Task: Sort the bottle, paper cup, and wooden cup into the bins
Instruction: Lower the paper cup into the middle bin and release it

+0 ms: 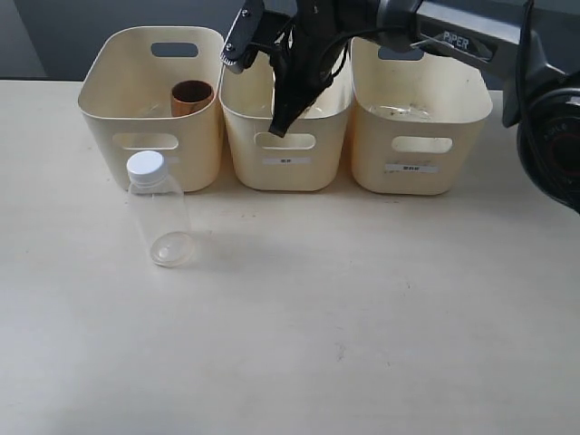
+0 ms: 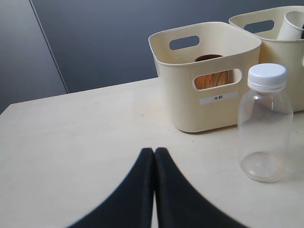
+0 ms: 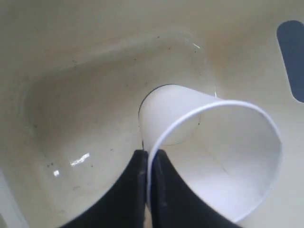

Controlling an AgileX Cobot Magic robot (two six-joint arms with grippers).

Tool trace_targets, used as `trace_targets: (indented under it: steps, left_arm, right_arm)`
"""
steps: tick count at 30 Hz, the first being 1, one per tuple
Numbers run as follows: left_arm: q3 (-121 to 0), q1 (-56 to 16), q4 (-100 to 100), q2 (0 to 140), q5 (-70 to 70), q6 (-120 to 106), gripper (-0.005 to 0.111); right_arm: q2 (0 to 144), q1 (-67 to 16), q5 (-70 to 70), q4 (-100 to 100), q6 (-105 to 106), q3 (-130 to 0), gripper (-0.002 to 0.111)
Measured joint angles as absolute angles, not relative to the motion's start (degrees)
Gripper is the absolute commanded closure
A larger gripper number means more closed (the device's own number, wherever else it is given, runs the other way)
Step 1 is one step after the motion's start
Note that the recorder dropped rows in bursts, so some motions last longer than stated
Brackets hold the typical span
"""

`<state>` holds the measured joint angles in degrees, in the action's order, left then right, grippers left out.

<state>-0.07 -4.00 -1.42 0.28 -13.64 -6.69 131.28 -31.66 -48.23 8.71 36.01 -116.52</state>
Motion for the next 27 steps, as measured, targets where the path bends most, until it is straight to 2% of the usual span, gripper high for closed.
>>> trace_targets:
  steps: [5, 12, 27]
  left_arm:
    - [-0.1, -4.0, -1.4, 0.3, -13.6, -6.7, 0.107]
    - [-0.1, -4.0, -1.4, 0.3, -13.6, -6.7, 0.107]
    - [-0.1, -4.0, -1.4, 0.3, -13.6, -6.7, 0.107]
  right_arm:
    - [131.3, -31.7, -49.0, 8.4, 36.0, -116.5, 0.107]
    - [131.4, -31.7, -49.7, 7.0, 36.0, -116.5, 0.08]
    - [131.4, -31.7, -49.6, 5.8, 36.0, -116.5, 0.079]
